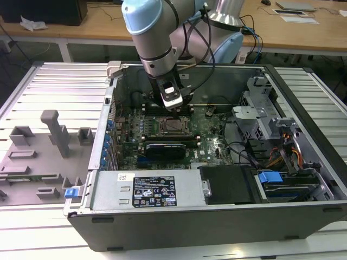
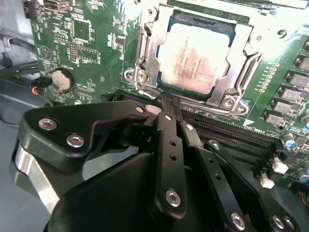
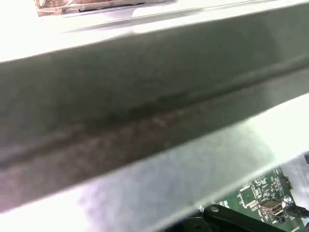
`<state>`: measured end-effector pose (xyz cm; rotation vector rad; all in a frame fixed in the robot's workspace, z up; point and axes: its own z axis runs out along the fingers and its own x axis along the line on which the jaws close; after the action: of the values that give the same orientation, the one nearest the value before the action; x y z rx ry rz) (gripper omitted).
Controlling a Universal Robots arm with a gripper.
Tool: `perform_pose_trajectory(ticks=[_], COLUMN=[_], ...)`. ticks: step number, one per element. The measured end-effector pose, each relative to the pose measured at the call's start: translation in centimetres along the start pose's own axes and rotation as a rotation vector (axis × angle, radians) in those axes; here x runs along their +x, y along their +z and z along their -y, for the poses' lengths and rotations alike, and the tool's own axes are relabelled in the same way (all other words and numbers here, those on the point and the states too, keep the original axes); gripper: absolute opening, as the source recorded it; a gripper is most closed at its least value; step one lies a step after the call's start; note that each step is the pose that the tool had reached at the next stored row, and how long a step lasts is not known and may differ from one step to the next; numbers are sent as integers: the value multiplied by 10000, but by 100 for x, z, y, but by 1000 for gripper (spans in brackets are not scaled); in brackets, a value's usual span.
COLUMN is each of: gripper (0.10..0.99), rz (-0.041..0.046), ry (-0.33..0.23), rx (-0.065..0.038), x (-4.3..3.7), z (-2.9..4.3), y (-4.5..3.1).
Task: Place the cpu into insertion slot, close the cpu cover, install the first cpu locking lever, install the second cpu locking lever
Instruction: 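Install the first cpu locking lever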
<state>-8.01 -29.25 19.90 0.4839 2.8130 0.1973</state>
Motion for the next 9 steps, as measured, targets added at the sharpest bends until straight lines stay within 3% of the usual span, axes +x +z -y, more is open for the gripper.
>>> perform_pose_trajectory(ticks=[2,5,8,9], gripper=[106,106,106,106], rz=[-1,-1,0,-78], ry=[0,0,0,6], rx=[2,2,0,28], x=[-25,-45,-48,-50], z=[-18,-33,-35,-35], y=[-94,-173,-183,-184])
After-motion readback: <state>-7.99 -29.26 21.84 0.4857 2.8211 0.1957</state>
